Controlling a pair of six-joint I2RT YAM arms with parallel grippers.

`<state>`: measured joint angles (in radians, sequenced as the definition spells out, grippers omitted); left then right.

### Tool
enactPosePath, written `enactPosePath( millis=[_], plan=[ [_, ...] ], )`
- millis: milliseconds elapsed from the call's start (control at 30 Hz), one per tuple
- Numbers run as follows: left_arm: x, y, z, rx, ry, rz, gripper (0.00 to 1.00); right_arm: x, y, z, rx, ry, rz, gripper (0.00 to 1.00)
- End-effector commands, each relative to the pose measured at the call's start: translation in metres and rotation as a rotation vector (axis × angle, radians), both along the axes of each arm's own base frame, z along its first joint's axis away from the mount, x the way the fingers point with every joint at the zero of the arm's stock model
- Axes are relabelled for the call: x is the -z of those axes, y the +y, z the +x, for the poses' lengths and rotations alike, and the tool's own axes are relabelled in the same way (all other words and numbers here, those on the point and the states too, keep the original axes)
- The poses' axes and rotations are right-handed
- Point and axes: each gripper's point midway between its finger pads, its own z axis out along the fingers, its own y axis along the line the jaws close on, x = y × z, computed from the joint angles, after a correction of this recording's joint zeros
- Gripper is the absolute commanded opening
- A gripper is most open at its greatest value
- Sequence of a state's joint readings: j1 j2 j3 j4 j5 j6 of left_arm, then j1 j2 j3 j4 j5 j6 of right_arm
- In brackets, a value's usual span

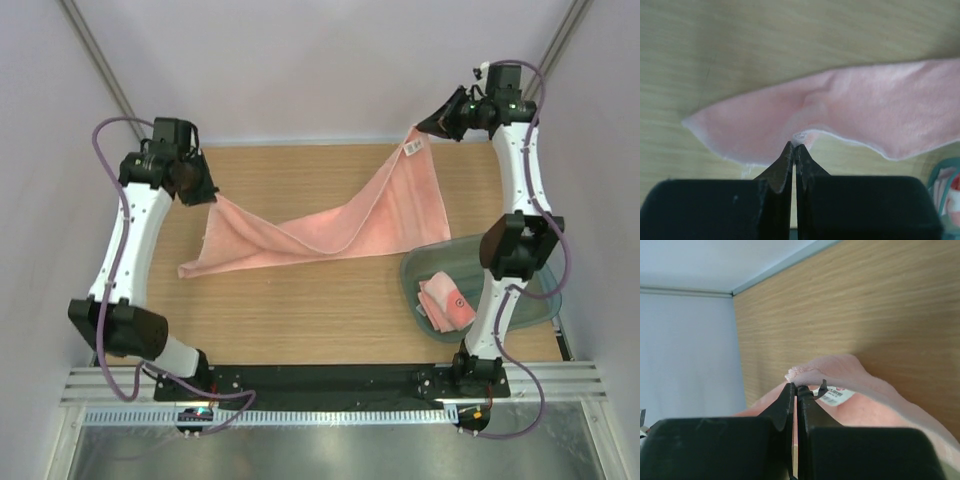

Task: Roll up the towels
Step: Flatten the towel

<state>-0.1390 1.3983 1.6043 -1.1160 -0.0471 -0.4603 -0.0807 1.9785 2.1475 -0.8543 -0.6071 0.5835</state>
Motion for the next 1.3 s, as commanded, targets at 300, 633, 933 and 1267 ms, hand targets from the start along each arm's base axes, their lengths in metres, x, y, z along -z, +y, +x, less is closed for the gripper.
enactPosePath(
  millis=[300, 633, 933, 1267],
  plan=[
    [-0.163, 0.067, 0.142, -0.077, -0.485, -0.264, 0.0, -0.151, 0.017, 0.056, -0.127, -0.45, 0.369, 0.01],
    [-0.138, 0.085, 0.053, -0.082, -0.607, -0.309, 0.0, -0.1, 0.005, -0.044, -0.1, -0.464, 0.185, 0.01],
    [0.037, 0.08, -0.012, -0.301, -0.188, -0.362, 0.0, 0.099, 0.005, -0.091, 0.023, -0.031, 0.157, 0.01],
    [0.086, 0.123, -0.062, -0.55, -0.025, -0.268, 0.0, 0.167, 0.01, -0.155, 0.112, 0.145, 0.052, 0.01]
  ],
)
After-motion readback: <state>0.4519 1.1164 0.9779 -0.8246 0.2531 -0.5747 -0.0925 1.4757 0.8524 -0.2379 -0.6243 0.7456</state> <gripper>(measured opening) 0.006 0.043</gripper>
